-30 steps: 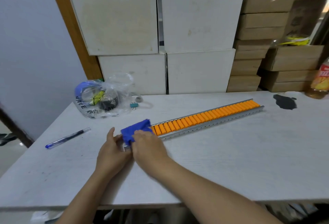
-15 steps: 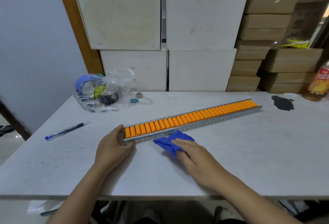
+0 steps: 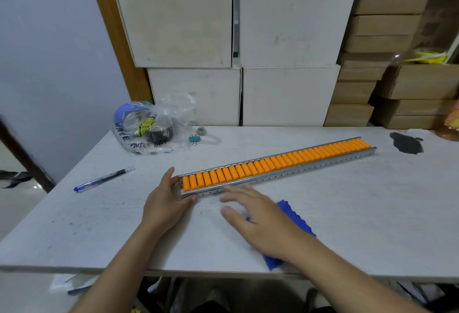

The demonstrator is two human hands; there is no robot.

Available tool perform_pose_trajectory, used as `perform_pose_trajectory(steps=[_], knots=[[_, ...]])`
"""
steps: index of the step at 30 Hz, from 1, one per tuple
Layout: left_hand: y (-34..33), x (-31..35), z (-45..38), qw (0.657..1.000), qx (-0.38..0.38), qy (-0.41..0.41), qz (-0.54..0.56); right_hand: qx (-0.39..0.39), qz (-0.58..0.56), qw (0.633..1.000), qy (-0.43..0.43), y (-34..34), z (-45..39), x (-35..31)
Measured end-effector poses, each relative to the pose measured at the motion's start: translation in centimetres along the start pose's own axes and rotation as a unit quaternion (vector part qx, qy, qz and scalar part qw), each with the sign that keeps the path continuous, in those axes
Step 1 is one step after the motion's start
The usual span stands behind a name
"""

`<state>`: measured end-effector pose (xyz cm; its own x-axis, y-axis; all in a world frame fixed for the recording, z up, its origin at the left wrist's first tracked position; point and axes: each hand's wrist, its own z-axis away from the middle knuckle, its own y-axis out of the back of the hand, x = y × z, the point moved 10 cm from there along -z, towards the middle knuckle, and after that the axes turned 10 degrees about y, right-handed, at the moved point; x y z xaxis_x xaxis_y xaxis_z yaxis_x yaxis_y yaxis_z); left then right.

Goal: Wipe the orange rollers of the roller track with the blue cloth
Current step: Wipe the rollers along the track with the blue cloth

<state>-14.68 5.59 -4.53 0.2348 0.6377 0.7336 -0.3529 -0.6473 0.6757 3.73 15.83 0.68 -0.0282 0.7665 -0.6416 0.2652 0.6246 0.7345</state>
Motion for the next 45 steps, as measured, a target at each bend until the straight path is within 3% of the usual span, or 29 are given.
perform_pose_trajectory(steps=[4, 7, 11, 28, 32, 39, 45], knots=[[-0.3, -0.5, -0.1, 1.0, -0.01, 0.003, -0.002, -0.06, 0.054, 0.99, 0.111, -5.0, -7.5, -3.3], [-0.5, -0.3, 0.0, 1.0, -0.018, -0.004, -0.002, -0.097, 0.13, 0.976, 0.143, -7.2, -10.3, -3.6], [-0.4, -0.9, -0.4, 1.0, -0.004, 0.017, -0.015, -0.115, 0.146, 0.968, 0.17, -8.1, -10.7, -2.4], [0.1, -0.2, 0.4, 1.0, 0.011, 0.007, -0.015, -0.032, 0.183, 0.983, -0.013, 3.4, -4.5, 10.4], [0.3, 0.1, 0.7, 1.0, 0.009, 0.0, -0.022, 0.021, 0.175, 0.983, -0.058, 6.6, -2.4, 13.4], [0.4, 1.3, 1.3, 0.999, 0.016, -0.023, -0.021, 0.061, 0.215, 0.963, -0.147, 12.7, 0.8, 18.4], [0.4, 0.2, 0.7, 0.999, 0.021, 0.005, -0.036, 0.135, 0.253, 0.936, -0.206, 17.7, 3.1, 21.5]])
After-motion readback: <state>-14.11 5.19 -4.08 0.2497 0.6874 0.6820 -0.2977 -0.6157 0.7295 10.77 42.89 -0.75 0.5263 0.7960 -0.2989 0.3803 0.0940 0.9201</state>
